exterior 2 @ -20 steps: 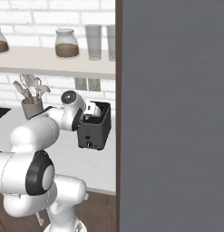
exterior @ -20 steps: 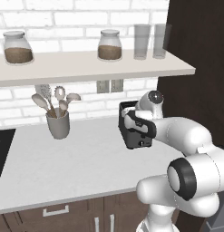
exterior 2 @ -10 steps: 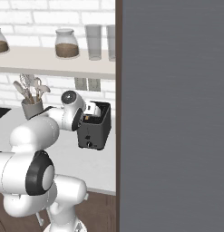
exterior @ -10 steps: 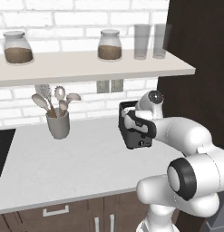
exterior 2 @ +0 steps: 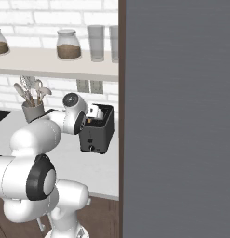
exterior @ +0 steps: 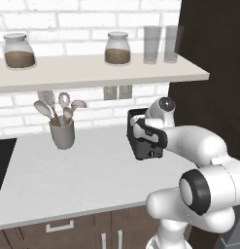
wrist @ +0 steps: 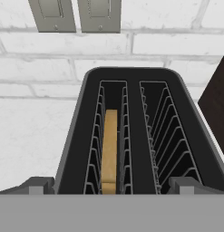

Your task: Start the toaster. Once the lever pops up, take the bread to the plate on the dining counter.

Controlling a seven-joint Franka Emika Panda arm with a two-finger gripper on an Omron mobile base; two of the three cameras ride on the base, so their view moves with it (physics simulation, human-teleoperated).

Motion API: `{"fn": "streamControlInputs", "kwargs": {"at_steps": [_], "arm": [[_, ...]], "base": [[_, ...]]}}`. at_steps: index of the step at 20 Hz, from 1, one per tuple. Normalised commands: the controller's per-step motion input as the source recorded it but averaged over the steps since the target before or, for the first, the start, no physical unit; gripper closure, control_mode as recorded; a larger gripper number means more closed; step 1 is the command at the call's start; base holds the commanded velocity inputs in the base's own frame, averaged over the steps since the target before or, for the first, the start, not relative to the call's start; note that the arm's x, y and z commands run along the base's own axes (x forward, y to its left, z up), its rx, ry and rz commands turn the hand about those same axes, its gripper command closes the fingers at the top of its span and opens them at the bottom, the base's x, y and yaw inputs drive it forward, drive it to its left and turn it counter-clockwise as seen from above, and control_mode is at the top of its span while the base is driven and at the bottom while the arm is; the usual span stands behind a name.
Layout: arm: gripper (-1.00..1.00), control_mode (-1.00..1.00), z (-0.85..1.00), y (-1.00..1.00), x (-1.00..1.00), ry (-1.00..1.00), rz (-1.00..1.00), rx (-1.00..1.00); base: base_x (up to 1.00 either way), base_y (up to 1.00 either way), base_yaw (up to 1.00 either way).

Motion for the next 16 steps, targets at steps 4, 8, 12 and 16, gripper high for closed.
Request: {"fn": "streamControlInputs", "kwargs": {"at_steps": [4, 8, 12, 16], "arm": [[-1.0, -1.0, 0.0, 0.0, 0.0, 0.0, 0.0, 0.0], [-1.0, -1.0, 0.0, 0.0, 0.0, 0.0, 0.0, 0.0], [-1.0, -1.0, 0.0, 0.0, 0.0, 0.0, 0.0, 0.0], [-1.0, -1.0, 0.0, 0.0, 0.0, 0.0, 0.0, 0.0]], "base": [[0.0, 0.0, 0.0], [0.0, 0.0, 0.0], [0.0, 0.0, 0.0], [0.0, 0.0, 0.0]]}}
